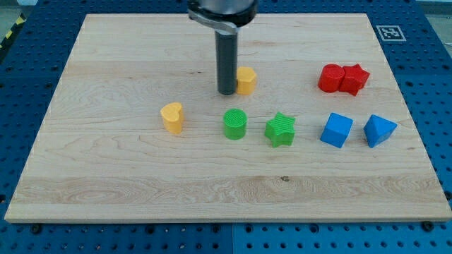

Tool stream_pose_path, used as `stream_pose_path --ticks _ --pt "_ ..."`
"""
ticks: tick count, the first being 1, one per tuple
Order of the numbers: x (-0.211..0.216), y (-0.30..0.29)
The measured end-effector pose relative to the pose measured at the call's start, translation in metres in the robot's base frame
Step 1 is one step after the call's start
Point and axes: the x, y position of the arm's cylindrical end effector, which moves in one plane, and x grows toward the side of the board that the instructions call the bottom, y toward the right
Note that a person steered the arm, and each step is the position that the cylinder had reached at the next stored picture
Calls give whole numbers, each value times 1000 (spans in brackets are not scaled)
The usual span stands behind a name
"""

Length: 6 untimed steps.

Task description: Push the yellow hexagon towards yellow heart

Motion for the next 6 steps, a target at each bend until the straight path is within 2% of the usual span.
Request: stream_pose_path --ticks 1,3,6 --pt "-8 32" --pt "-50 86" --pt "-121 104"
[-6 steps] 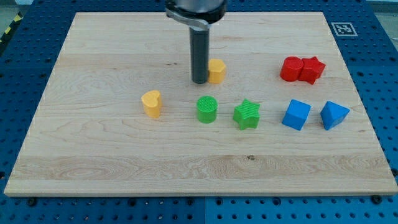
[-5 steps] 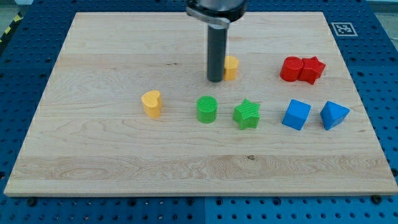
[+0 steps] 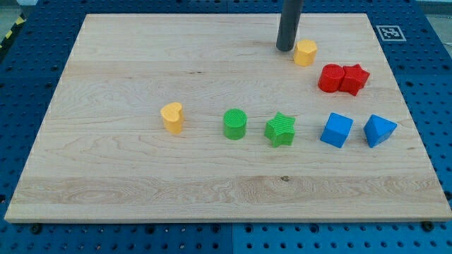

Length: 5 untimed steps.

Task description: Push the yellow hexagon towards yellow heart

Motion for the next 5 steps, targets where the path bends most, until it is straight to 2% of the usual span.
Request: stream_pose_path --ticks 1,2,5 --pt "-5 34" --pt "-2 42" --pt "-3 29"
